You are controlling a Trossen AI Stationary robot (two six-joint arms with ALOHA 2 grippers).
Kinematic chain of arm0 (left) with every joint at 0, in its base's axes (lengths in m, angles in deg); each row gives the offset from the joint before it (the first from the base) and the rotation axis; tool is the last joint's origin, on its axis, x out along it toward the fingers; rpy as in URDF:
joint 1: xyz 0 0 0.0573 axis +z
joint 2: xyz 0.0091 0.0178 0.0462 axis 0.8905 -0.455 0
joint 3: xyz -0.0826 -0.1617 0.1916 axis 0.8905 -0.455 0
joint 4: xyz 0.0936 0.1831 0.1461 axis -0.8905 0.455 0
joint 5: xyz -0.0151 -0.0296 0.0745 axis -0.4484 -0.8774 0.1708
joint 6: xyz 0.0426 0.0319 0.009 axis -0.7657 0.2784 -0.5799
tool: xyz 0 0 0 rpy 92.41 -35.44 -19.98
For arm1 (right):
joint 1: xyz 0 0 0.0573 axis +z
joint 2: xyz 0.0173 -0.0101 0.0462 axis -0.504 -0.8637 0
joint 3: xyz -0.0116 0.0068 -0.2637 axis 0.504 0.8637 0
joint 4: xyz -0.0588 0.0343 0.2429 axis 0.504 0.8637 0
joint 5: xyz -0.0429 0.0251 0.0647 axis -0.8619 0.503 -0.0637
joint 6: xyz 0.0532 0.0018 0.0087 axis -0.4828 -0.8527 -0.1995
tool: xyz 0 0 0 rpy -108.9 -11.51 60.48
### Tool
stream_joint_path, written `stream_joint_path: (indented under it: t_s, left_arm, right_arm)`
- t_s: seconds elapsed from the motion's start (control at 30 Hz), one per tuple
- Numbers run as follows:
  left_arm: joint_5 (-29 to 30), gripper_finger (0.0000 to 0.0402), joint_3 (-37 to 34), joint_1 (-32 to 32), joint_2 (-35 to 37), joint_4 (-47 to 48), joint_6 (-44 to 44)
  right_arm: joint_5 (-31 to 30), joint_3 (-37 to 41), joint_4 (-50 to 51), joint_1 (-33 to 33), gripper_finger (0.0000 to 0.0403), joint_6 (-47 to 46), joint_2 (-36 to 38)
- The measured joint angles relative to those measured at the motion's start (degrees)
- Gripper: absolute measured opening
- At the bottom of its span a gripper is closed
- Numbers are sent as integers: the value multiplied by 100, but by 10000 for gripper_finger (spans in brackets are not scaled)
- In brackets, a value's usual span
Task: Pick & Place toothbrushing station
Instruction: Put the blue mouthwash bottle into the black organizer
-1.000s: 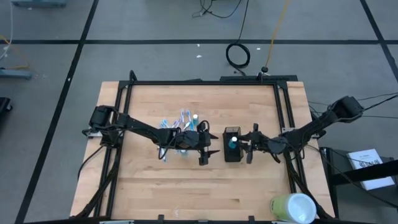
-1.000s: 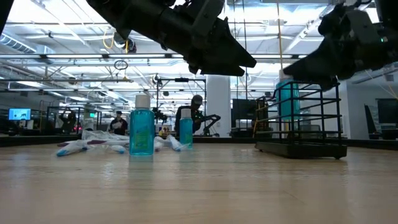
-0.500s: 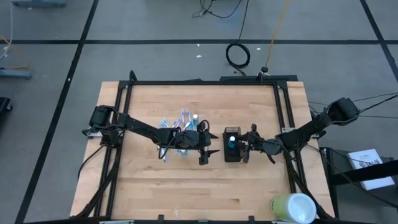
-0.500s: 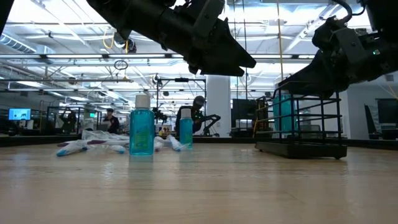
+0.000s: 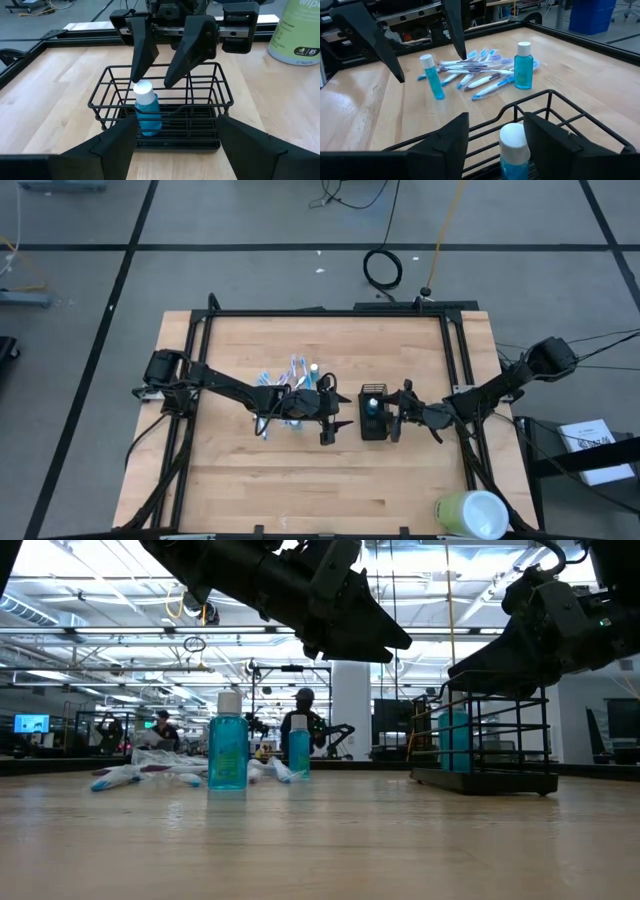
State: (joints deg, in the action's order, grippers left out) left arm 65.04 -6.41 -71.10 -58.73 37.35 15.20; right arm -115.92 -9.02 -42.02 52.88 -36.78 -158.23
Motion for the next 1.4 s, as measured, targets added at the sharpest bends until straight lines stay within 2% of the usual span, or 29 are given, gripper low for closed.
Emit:
stream_joint_path:
  t_s: [0.2, 0.4, 0.57, 0.7, 0.8, 0.9, 1.0, 1.23, 1.3, 1.4]
  left_arm:
    - [0, 283, 2, 0, 0, 13, -25]
    - [68, 283, 9, -2, 145, 250, -48]
    - [789, 282, 7, 43, 634, 1386, -95]
    - [1564, 282, 7, 195, 1140, 2339, 322]
    - [1637, 282, -78, 313, 1397, 2868, 823]
    - [1616, 282, -376, 244, 1665, 3475, 1126]
    - [1616, 282, -869, -7, 2145, 3691, 1500]
    - [2267, 282, -2248, -1022, 3317, 2782, 2383]
    - [2289, 282, -2620, -1294, 3499, 2532, 2543]
    - [1994, 282, -3079, -1639, 3448, 2056, 2752]
  right_arm:
    - [116, 26, -468, -2, 186, 378, 82]
    - [314, 17, -613, -2, 187, 897, 685]
    - [303, -20, -709, -2, 187, 1526, 1293]
    - [276, -135, -734, -2, 187, 2042, 1733]
    - [273, -177, -720, -2, 187, 2242, 1943]
    - [301, -177, -425, 6, 187, 2147, 2027]
    - [299, -175, -126, 37, 187, 2012, 2024]
    - [310, -173, 30, 38, 187, 2057, 1975]
    - [305, -175, 36, 37, 187, 2060, 1967]
    - [308, -174, -38, 37, 187, 2073, 1956]
